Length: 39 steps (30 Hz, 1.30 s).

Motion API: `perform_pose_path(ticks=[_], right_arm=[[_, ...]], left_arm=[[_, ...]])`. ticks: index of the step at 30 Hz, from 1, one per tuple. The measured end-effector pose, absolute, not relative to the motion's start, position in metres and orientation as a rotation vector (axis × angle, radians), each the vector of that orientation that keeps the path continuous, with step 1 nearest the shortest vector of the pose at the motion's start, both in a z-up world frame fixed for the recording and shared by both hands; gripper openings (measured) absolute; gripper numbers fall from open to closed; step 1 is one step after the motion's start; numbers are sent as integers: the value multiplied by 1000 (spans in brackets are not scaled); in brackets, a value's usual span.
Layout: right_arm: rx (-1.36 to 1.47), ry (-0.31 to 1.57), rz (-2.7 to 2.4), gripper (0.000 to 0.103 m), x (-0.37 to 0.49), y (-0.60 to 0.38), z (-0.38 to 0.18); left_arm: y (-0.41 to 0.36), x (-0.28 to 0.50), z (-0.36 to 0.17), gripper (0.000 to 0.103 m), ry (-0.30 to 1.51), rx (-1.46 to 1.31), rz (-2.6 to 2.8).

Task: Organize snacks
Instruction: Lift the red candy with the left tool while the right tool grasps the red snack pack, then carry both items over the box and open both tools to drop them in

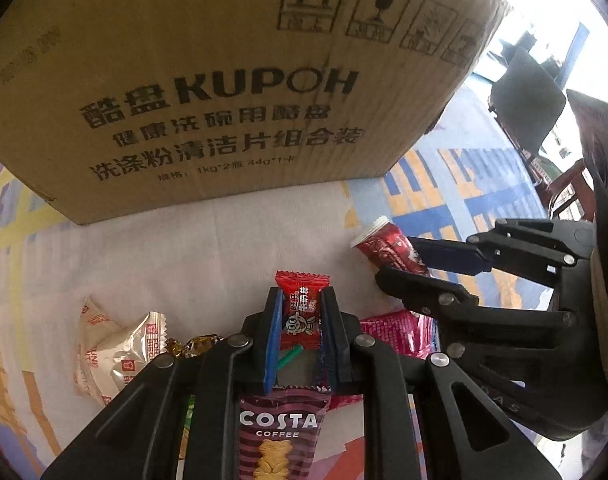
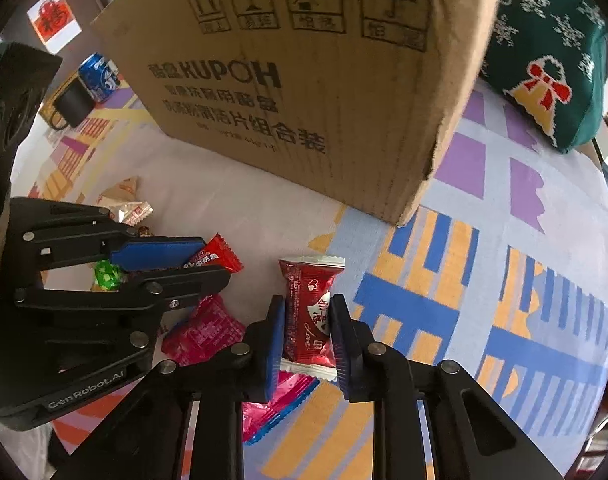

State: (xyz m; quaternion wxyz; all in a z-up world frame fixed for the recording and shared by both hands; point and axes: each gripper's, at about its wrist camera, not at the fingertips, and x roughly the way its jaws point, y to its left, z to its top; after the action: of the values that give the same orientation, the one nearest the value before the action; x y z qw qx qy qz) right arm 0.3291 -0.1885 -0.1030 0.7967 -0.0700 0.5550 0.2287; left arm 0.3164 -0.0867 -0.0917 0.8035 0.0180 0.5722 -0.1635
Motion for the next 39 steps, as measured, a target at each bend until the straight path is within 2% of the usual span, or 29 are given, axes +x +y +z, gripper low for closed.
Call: perform_pose_path(ticks=[9,39], right_arm=[[-71,1120,421,23,321,-204,-75],[-1,831,426,23,293,-182,39]], left_arm=[[-69,309,-58,19,1145,-39,-356],[-36,284,55,19,833,-30,-333]])
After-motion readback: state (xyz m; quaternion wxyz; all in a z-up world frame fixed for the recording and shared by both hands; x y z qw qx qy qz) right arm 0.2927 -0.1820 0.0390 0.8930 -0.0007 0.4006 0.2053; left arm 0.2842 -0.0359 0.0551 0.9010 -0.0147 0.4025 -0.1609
